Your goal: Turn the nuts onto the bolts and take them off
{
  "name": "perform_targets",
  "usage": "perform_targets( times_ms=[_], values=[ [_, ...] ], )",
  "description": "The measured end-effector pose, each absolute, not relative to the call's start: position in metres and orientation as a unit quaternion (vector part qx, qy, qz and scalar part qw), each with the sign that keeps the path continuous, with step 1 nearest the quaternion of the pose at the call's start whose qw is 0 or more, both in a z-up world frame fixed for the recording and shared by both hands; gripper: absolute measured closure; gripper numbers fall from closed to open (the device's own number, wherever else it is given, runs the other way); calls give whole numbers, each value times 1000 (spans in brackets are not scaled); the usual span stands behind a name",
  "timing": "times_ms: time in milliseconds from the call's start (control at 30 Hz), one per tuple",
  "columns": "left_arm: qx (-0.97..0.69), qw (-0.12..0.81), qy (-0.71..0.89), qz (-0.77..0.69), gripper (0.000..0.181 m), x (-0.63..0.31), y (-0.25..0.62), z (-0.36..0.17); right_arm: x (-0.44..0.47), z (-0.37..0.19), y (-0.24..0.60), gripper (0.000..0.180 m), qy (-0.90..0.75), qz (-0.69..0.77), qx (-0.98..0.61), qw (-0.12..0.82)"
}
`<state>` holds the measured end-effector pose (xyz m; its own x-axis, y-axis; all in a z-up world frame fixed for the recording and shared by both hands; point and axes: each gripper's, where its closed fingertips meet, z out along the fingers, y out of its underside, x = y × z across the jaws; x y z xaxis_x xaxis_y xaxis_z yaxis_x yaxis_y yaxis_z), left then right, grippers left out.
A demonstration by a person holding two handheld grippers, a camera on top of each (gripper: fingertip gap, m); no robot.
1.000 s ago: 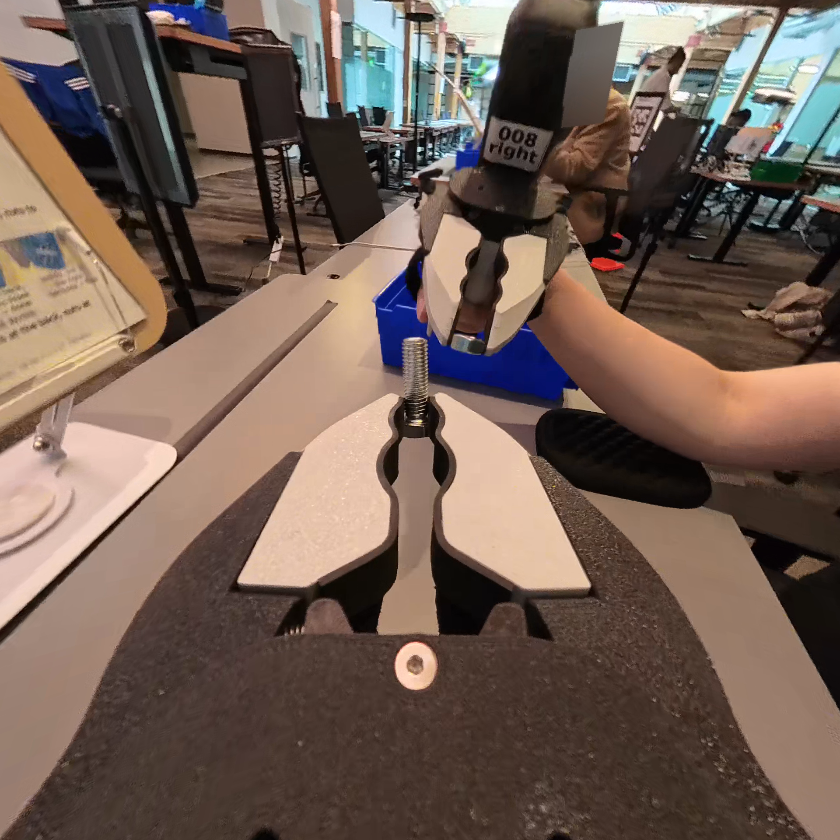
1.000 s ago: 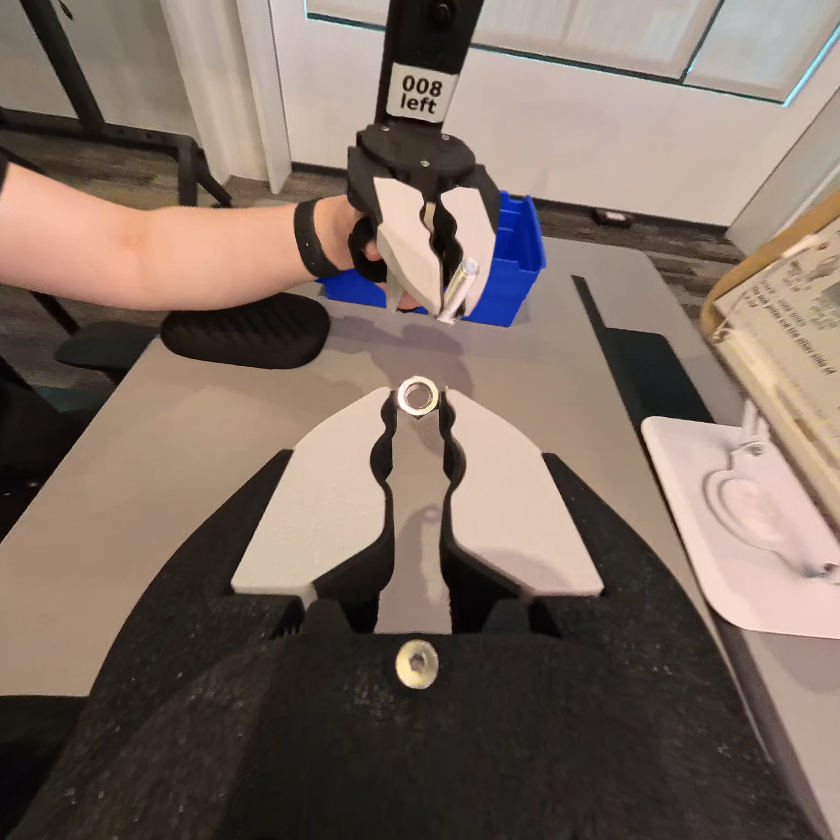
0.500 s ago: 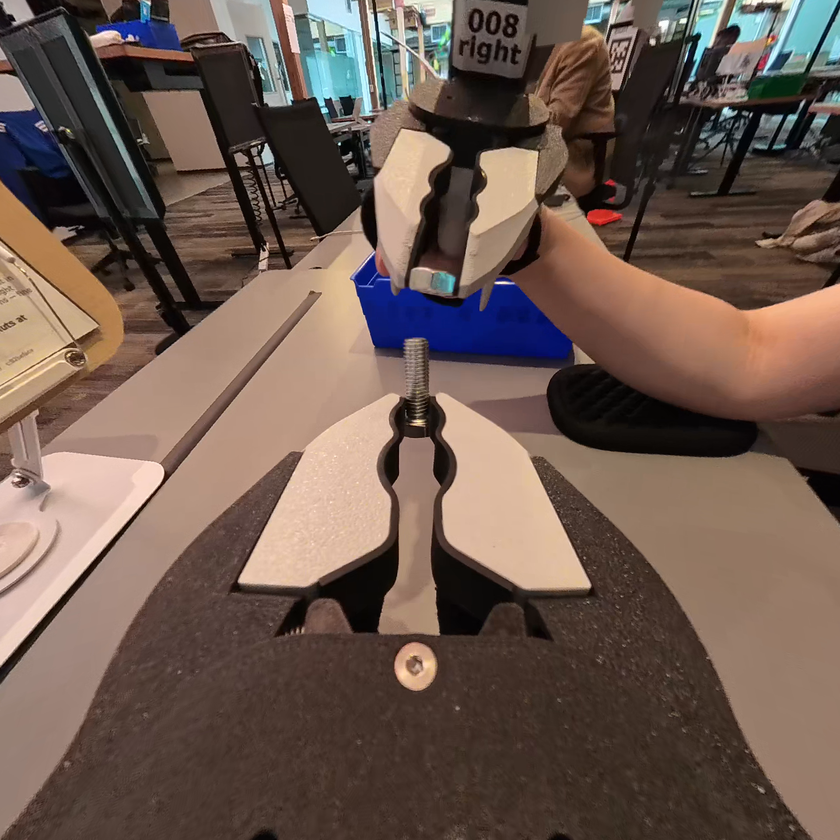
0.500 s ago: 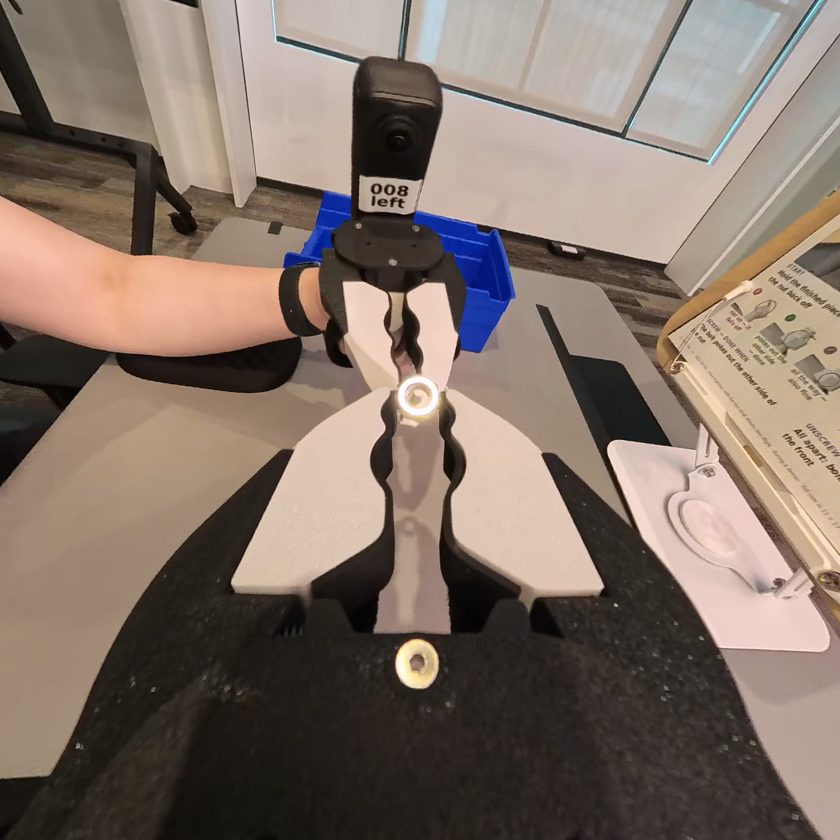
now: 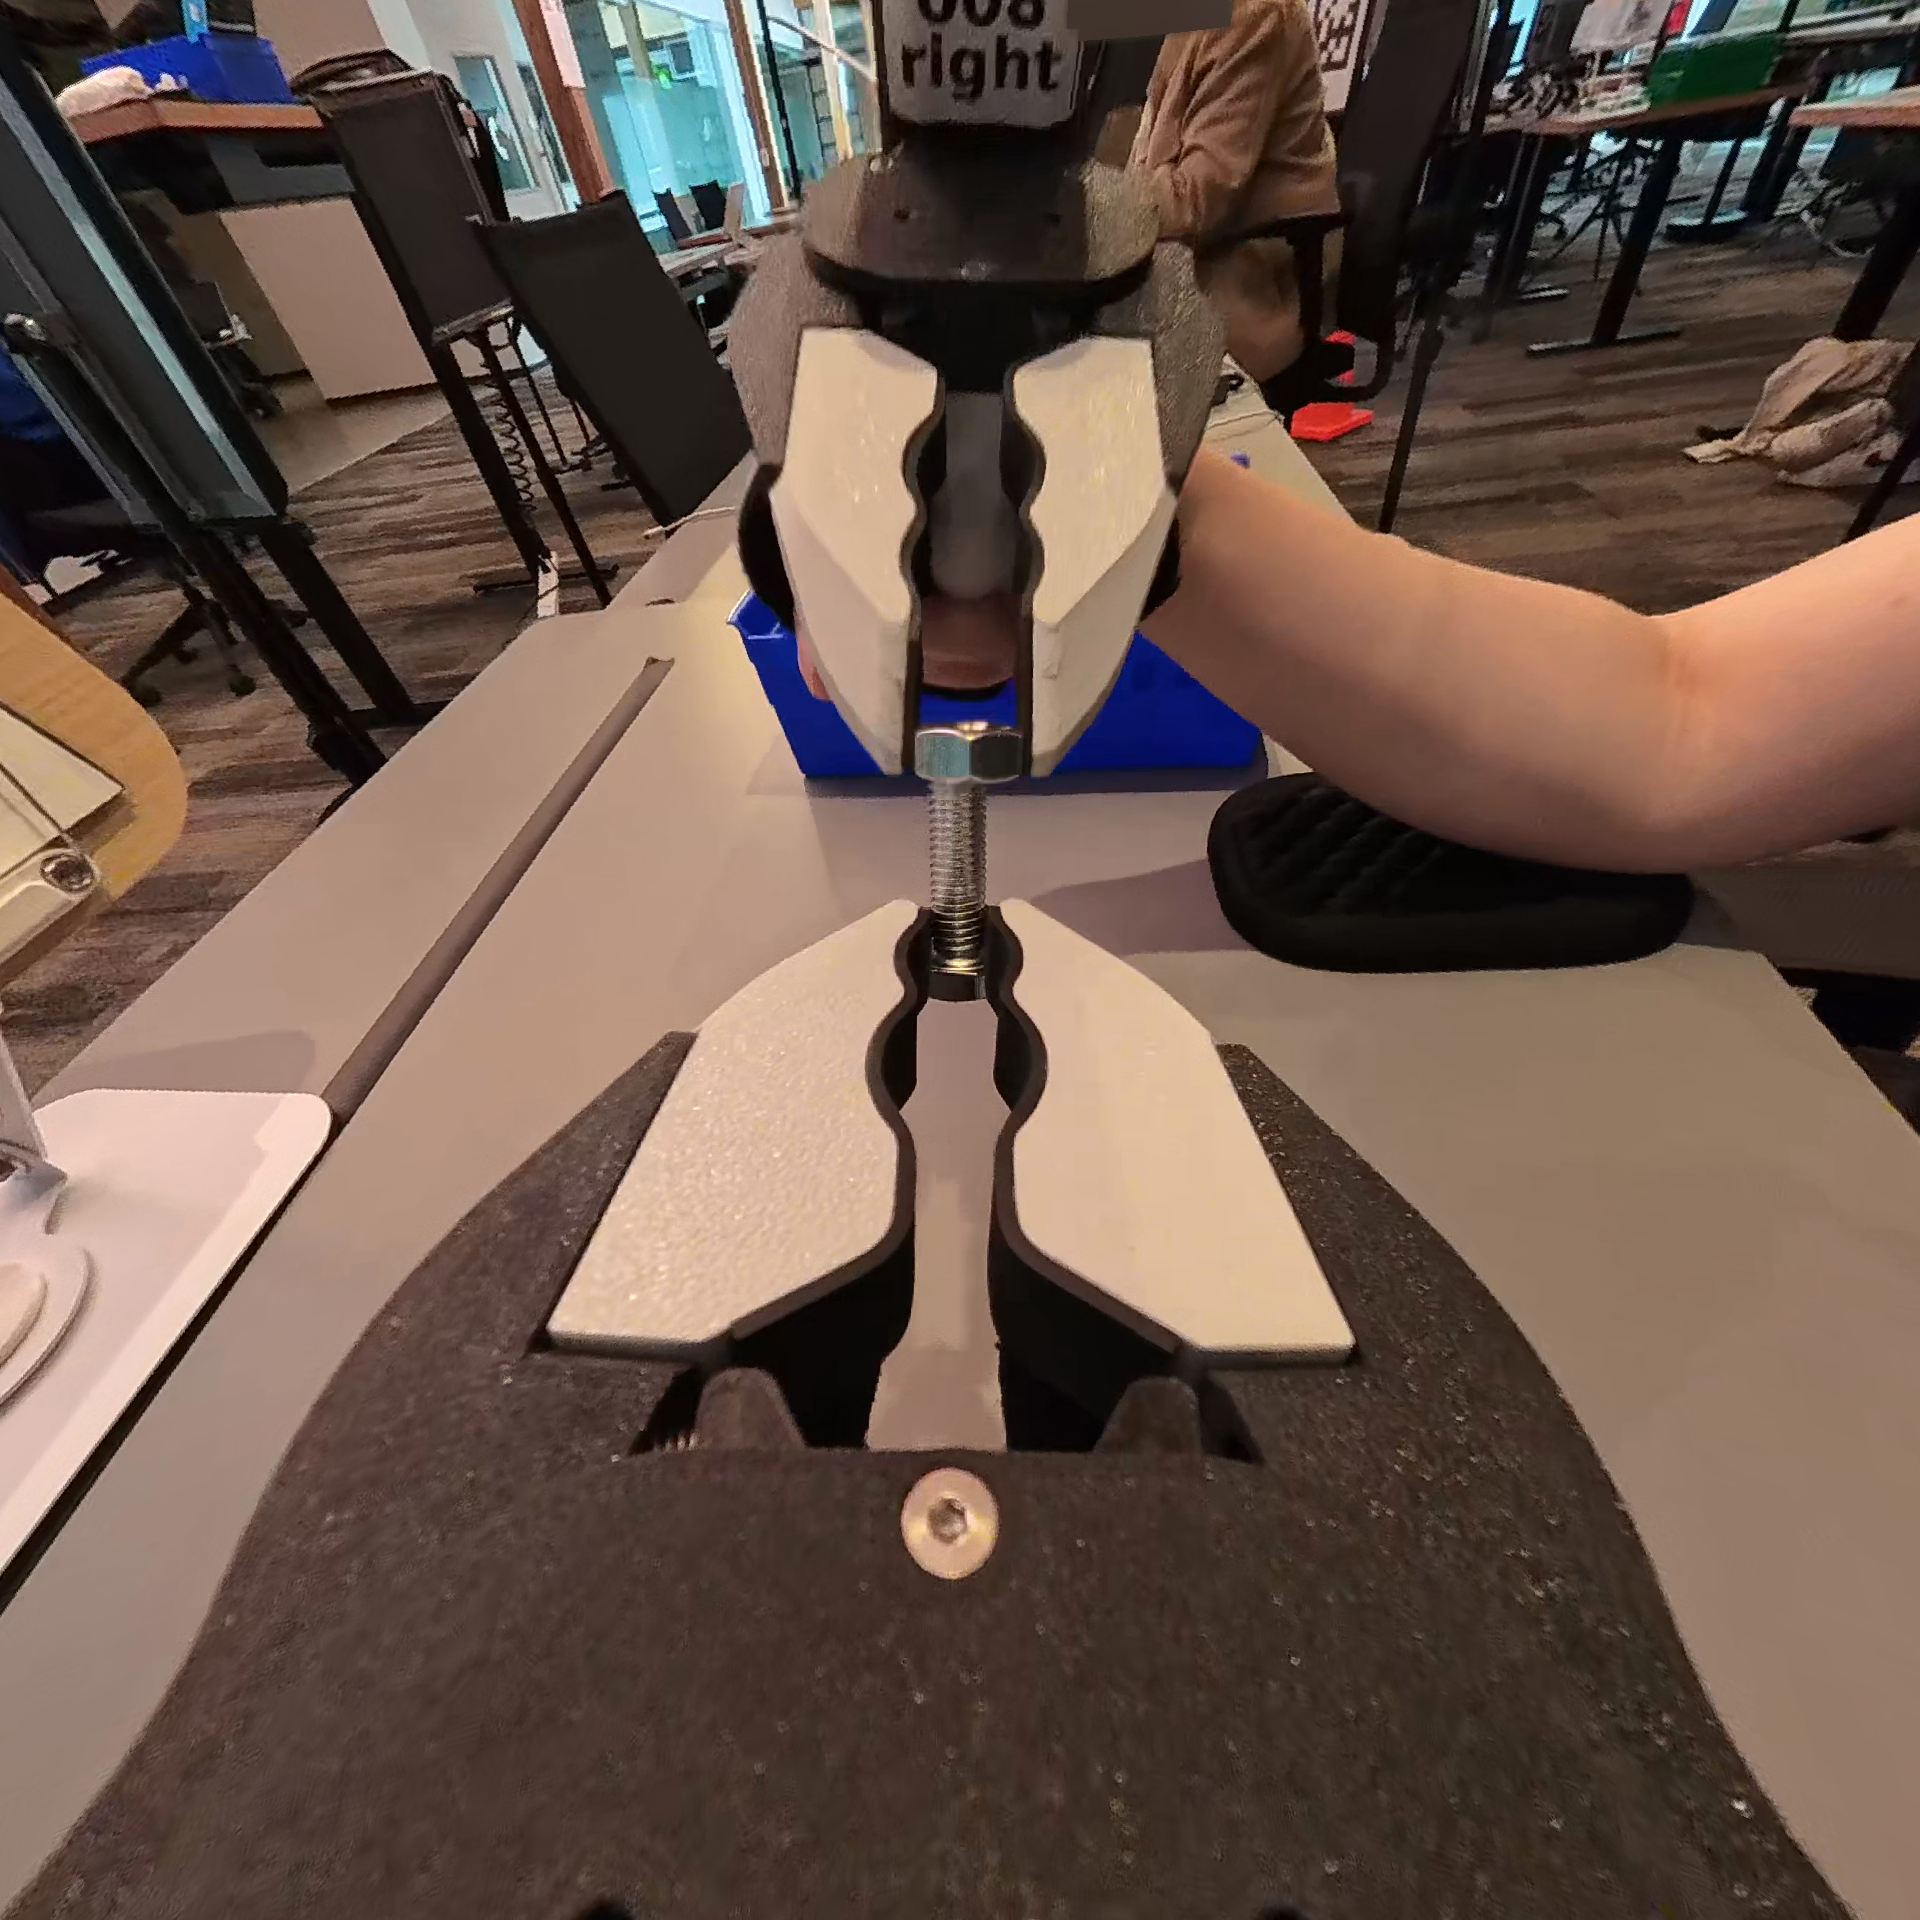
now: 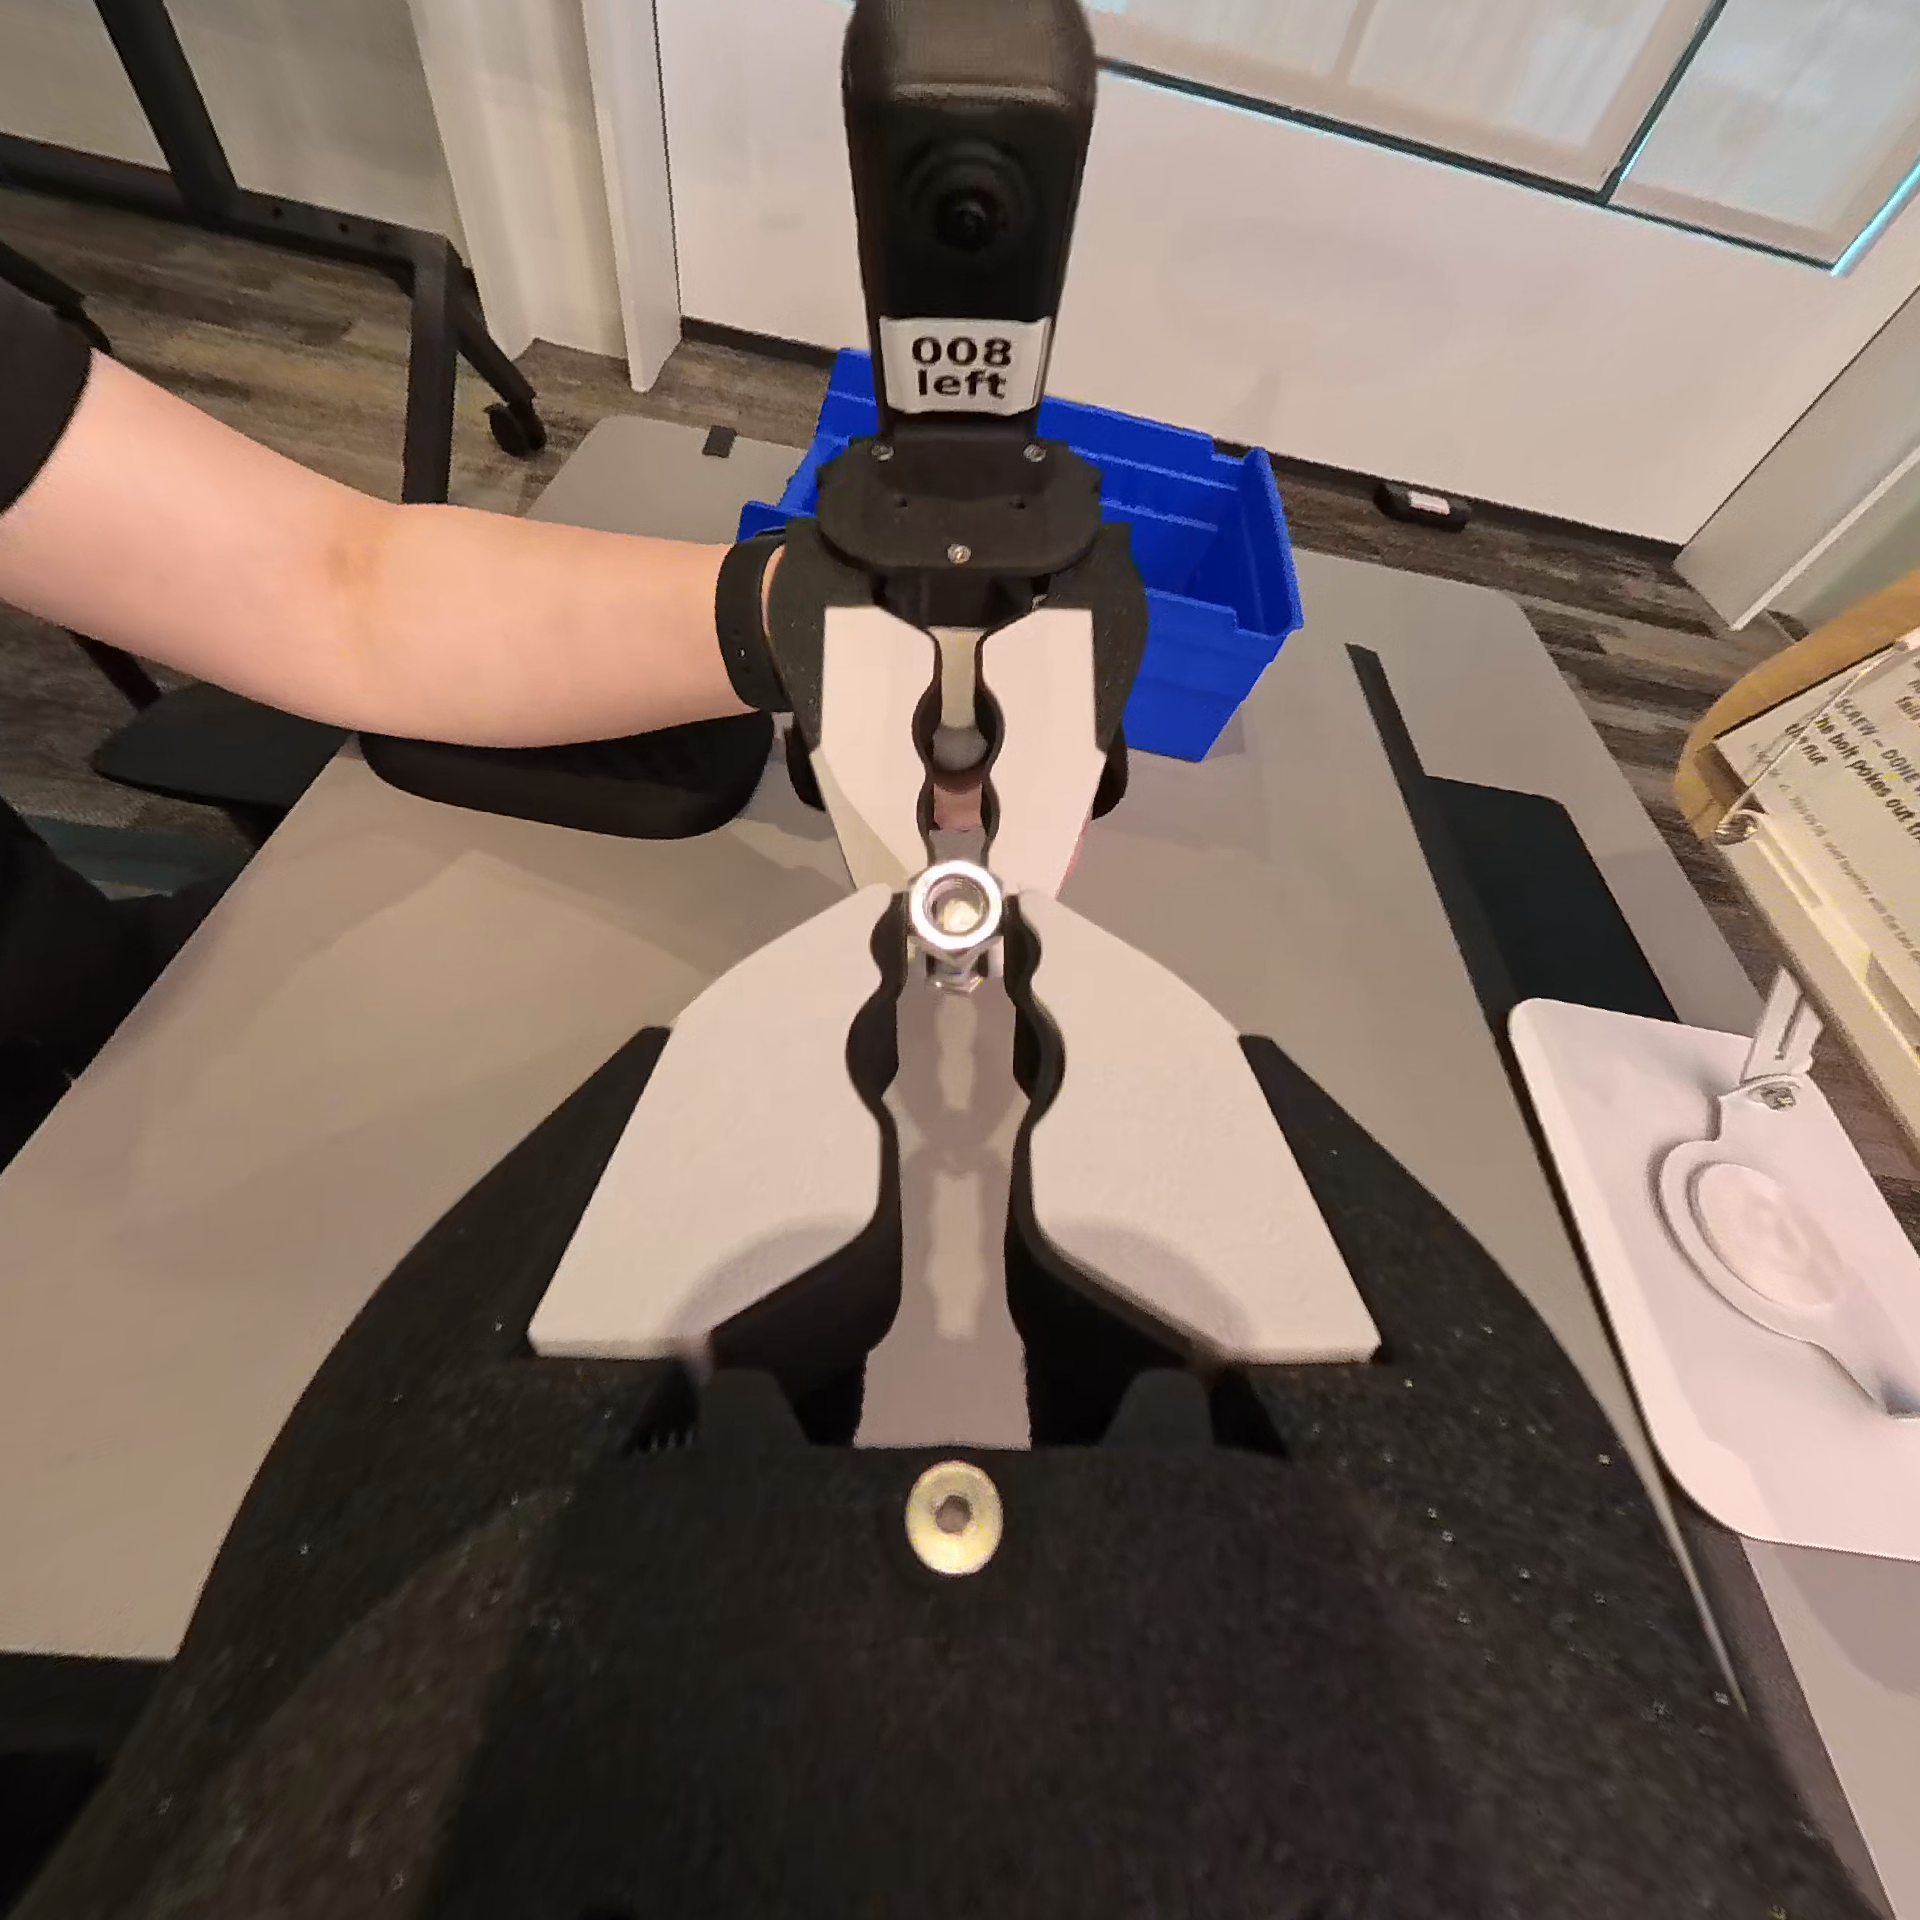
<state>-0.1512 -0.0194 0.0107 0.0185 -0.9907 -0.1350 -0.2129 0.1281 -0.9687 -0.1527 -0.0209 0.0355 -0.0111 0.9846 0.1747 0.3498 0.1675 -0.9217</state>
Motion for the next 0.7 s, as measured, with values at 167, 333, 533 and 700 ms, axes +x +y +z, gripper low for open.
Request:
perform_targets(
  times_ms=[167,333,533,700],
  values=[
    [-514,475,580,-417,171,-151,-26,12,-154,34,-25,163,-624,361,-533,444],
    [-492,430,589,-475,171,-152,-46,15,-155,38,-42,163,-647,377,-498,438],
    [-494,425,612,-448,171,-153,-49,8,-156,31,-49,163,-658,378,-509,407],
    [-514,449,607,-407,171,-154,-36,7,-156,29,-40,163,-638,372,-544,398]
  ],
)
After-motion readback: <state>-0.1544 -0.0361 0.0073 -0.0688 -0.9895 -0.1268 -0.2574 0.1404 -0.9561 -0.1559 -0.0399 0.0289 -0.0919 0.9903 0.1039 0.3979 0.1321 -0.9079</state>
